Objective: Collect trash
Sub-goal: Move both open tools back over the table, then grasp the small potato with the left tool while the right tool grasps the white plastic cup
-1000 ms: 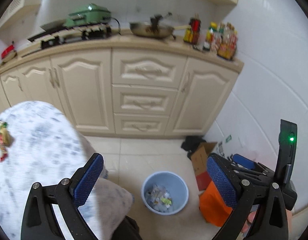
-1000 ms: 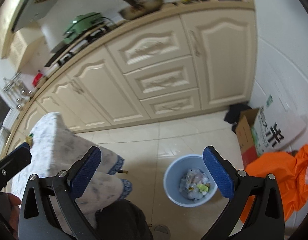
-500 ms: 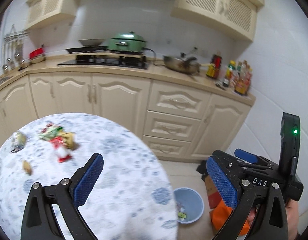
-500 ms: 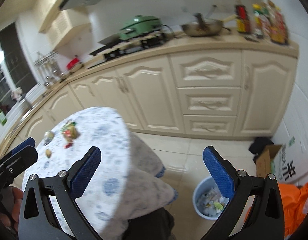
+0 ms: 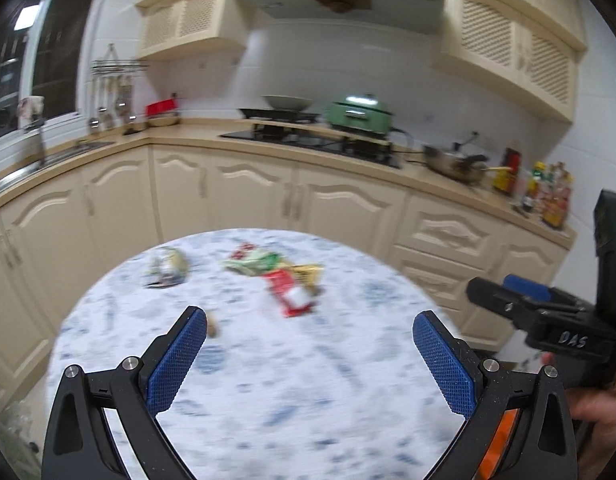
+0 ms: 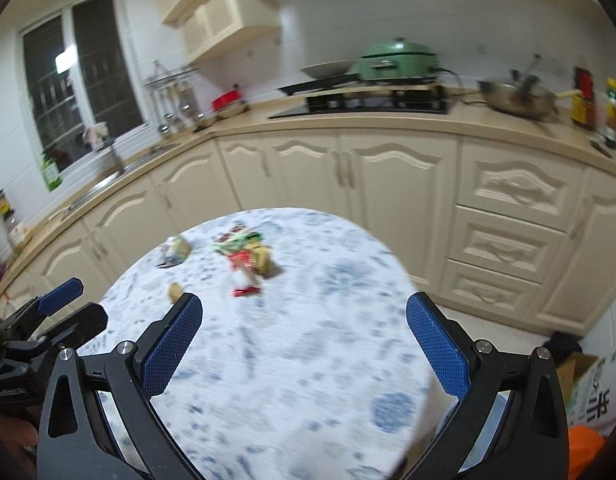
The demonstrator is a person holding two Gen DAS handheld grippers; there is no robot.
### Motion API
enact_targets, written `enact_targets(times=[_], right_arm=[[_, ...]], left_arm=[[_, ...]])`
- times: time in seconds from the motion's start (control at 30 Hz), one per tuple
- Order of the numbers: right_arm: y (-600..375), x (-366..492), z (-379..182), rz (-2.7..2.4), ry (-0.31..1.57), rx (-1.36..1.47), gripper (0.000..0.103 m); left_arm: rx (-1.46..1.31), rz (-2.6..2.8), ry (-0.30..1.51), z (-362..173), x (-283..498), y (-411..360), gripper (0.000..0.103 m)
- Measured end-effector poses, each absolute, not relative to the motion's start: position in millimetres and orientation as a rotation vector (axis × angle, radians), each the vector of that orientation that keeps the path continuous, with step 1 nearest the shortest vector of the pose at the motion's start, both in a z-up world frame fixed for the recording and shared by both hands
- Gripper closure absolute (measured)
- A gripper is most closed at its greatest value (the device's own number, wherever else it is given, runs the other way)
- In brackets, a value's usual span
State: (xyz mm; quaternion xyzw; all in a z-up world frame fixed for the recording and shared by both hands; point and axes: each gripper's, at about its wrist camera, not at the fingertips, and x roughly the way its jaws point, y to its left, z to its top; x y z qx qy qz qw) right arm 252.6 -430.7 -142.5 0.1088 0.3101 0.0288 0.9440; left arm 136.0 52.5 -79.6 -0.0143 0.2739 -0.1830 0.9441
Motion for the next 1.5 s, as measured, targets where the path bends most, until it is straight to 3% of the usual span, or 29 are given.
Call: enact_targets(times=[0.27, 0.73, 0.9, 0.97, 1.1, 1.17, 1.3, 1.37, 1.5], right_arm=[[-381, 303, -158, 0.140, 0.668, 0.154, 0.000], [-356, 391, -219, 0.188, 0.805, 0.110, 0.002], [-352, 415, -243, 0.206, 0.867, 0.091, 0.016], [-349, 420, -249, 0.219, 0.877, 0.088, 0.028], [-344, 428, -258, 0.260, 0.888, 0.084, 0.040], [-343, 431, -261, 0.267, 0.891, 0.088, 0.048], [-342, 436, -267, 0.282, 0.909, 0.102, 0.062], [-342, 436, -267, 0.296, 0.900, 0.110, 0.068], [-341, 436, -267, 0.306, 0.900, 0.112, 0.071]], left_arm=[[-0.004, -0.269, 0.596, -84, 156, 71, 0.001], [0.068, -0.207, 0.783, -136, 295, 51, 0.001], [0.082, -0.196, 0.816, -154, 325, 43, 0.001], [0.079, -0.199, 0.831, -161, 335, 41, 0.001], [0.057, -0.208, 0.869, -174, 357, 41, 0.004], [0.028, -0.227, 0.912, -181, 366, 42, 0.015], [0.000, -0.239, 0.908, -186, 373, 46, 0.020], [0.003, -0.246, 0.901, -186, 378, 45, 0.030], [0.020, -0.272, 0.887, -188, 380, 41, 0.071]])
